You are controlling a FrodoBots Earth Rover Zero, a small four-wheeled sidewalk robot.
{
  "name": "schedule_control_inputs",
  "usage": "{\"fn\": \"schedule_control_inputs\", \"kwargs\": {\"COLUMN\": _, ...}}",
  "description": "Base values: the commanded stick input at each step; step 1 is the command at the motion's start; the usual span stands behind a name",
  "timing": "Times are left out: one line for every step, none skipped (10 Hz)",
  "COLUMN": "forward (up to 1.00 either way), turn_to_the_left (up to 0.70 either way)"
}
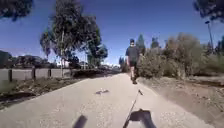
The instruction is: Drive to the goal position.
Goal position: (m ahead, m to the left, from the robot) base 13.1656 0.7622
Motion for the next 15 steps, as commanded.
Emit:
{"fn": "schedule_control_inputs", "kwargs": {"forward": 1.00, "turn_to_the_left": 0.00}}
{"fn": "schedule_control_inputs", "kwargs": {"forward": 1.00, "turn_to_the_left": 0.00}}
{"fn": "schedule_control_inputs", "kwargs": {"forward": 1.00, "turn_to_the_left": 0.00}}
{"fn": "schedule_control_inputs", "kwargs": {"forward": 1.00, "turn_to_the_left": -0.12}}
{"fn": "schedule_control_inputs", "kwargs": {"forward": 1.00, "turn_to_the_left": -0.28}}
{"fn": "schedule_control_inputs", "kwargs": {"forward": 1.00, "turn_to_the_left": -0.40}}
{"fn": "schedule_control_inputs", "kwargs": {"forward": 1.00, "turn_to_the_left": -0.40}}
{"fn": "schedule_control_inputs", "kwargs": {"forward": 1.00, "turn_to_the_left": -0.36}}
{"fn": "schedule_control_inputs", "kwargs": {"forward": 1.00, "turn_to_the_left": -0.19}}
{"fn": "schedule_control_inputs", "kwargs": {"forward": 1.00, "turn_to_the_left": -0.03}}
{"fn": "schedule_control_inputs", "kwargs": {"forward": 1.00, "turn_to_the_left": -0.36}}
{"fn": "schedule_control_inputs", "kwargs": {"forward": 1.00, "turn_to_the_left": -0.38}}
{"fn": "schedule_control_inputs", "kwargs": {"forward": 1.00, "turn_to_the_left": 0.00}}
{"fn": "schedule_control_inputs", "kwargs": {"forward": 1.00, "turn_to_the_left": 0.00}}
{"fn": "schedule_control_inputs", "kwargs": {"forward": 1.00, "turn_to_the_left": 0.00}}
